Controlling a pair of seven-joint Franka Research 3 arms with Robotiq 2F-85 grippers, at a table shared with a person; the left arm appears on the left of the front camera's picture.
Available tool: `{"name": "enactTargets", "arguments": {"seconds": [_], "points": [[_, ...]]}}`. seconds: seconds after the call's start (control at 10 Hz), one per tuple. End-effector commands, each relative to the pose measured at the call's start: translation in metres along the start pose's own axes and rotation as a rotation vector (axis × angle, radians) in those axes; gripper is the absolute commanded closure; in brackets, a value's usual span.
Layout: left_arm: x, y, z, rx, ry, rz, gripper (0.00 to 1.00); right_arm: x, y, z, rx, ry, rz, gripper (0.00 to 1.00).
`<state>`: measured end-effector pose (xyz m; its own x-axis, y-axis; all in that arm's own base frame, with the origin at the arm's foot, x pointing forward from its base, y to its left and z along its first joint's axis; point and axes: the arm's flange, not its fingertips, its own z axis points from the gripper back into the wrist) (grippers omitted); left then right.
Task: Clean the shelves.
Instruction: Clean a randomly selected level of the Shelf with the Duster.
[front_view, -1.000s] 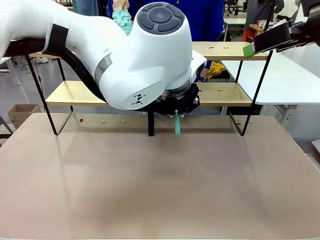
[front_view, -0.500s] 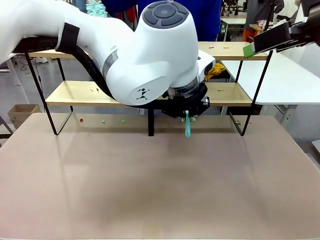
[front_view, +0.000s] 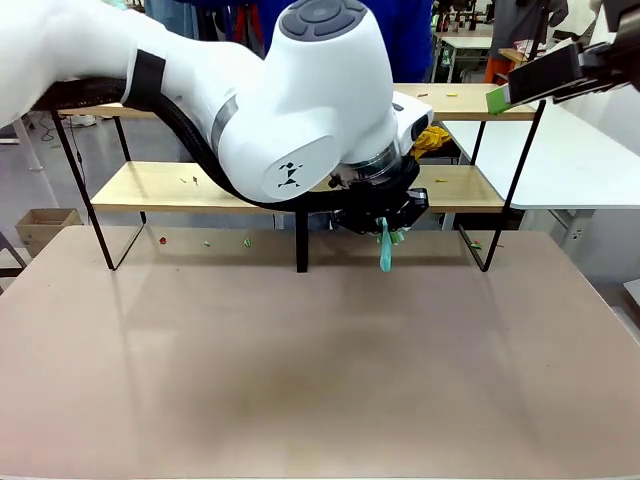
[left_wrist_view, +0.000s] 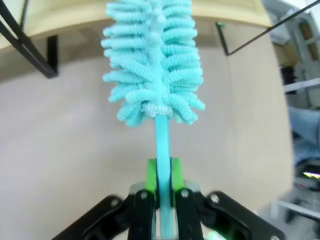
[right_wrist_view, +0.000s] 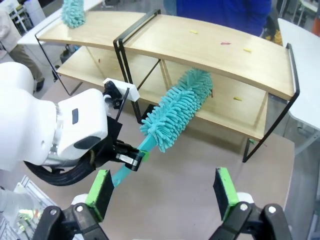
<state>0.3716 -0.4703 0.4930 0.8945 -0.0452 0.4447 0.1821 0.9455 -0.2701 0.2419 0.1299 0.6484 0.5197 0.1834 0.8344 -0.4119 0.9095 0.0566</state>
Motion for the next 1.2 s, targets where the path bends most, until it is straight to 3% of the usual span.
{"name": "enactTargets", "arguments": {"seconds": [0.0, 0.5, 0.7, 1.1], "points": [[-0.004, 0.001, 0.001, 0.007, -0.012, -0.012, 0.87, 0.0, 0.001, 0.0, -0.006, -0.003, -0.012, 0.0], [-0.003, 0.0, 0.003, 0.005, -0.002, -0.004, 0.87, 0.0, 0.001, 0.0, -0.006, -0.003, -0.012, 0.0], [0.01, -0.008, 0.001, -0.044, -0.084, -0.008, 0.87, 0.0, 0.001, 0.0, -0.006, -0.003, -0.012, 0.0], [0.02, -0.021, -0.014, -0.04, -0.043, -0.056, 0.87, 0.0, 0.001, 0.0, -0.006, -0.003, -0.012, 0.0]]}}
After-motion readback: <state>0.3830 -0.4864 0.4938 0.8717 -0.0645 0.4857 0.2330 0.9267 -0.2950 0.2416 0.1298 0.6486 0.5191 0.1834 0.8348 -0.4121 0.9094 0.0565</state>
